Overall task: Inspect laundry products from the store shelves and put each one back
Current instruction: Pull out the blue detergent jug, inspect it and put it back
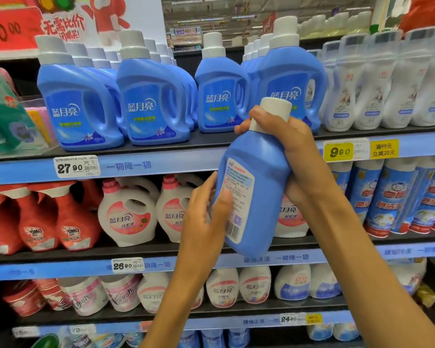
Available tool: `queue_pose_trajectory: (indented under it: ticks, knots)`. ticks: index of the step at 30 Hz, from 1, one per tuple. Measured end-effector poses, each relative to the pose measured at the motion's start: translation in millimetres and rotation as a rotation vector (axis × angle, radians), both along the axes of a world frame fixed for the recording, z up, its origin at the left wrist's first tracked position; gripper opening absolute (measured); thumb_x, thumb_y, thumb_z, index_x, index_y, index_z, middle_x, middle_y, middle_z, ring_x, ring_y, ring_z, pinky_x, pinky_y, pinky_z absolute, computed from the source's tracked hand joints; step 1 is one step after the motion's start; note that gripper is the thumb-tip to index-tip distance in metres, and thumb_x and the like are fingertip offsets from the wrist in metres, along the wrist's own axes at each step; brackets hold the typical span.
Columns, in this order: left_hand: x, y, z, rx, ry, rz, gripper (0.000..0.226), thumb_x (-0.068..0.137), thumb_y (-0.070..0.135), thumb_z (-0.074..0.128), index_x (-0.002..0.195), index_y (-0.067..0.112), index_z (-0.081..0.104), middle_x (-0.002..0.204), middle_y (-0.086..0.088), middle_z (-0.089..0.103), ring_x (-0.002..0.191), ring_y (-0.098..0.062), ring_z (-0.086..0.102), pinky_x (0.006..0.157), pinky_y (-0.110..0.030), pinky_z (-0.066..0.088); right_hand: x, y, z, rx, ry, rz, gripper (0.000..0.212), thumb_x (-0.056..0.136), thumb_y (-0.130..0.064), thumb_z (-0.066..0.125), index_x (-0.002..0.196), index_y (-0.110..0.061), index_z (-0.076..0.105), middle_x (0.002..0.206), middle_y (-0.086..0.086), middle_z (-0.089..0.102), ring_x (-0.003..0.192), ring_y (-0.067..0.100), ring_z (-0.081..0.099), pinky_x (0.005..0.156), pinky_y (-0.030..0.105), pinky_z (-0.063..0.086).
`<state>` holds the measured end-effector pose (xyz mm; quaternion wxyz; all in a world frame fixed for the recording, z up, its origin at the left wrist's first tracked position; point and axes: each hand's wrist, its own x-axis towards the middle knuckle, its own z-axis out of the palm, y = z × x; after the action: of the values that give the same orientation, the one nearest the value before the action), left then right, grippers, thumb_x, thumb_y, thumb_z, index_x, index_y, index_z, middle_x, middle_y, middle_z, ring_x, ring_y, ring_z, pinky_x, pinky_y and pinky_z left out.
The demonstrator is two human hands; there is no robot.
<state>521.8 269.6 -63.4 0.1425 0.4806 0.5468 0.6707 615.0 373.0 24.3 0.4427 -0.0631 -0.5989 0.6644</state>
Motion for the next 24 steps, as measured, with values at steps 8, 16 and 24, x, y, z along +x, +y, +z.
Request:
queue_pose_trajectory:
  ticks: [8, 16, 24]
  knots:
    - [5.7, -5.3, 3.2, 0.016, -0.114, -0.198, 0.070, 0.068, 0.044, 0.070, 0.134, 0.030, 0.050, 0.124, 0.009, 0.065, 0.111, -0.013, 0.063, 0.084, -0.027, 0.055, -5.3, -4.5, 11.5, 0.118, -0.157, -0.024, 0.023, 0.090, -0.037, 0.058, 0.090, -0.016, 0.066, 0.088, 0.000, 0.071, 0.079, 0.010, 0.065, 0.077, 0.028, 0.054]
    - [1.8, -12.5, 2.6, -0.034, -0.444, -0.581, 0.046, 0.071, 0.057, 0.071, 0.107, 0.028, 0.073, 0.110, 0.005, 0.072, 0.103, -0.011, 0.067, 0.083, -0.022, 0.054, -6.7, 1.8, 14.4, 0.237, -0.312, -0.028, 0.071, 0.075, -0.057, 0.055, 0.101, 0.009, 0.063, 0.103, 0.024, 0.069, 0.085, 0.020, 0.062, 0.082, 0.038, 0.049]
    - [-5.4, -11.4, 21.5, -0.129, -0.370, -0.428, 0.047, 0.076, 0.058, 0.065, 0.111, 0.027, 0.071, 0.113, 0.000, 0.071, 0.106, -0.016, 0.067, 0.081, -0.024, 0.055, -6.4, -1.3, 15.8, 0.312, -0.336, -0.286, 0.073, 0.070, -0.067, 0.053, 0.077, 0.005, 0.056, 0.089, 0.038, 0.055, 0.076, 0.019, 0.048, 0.070, 0.047, 0.043]
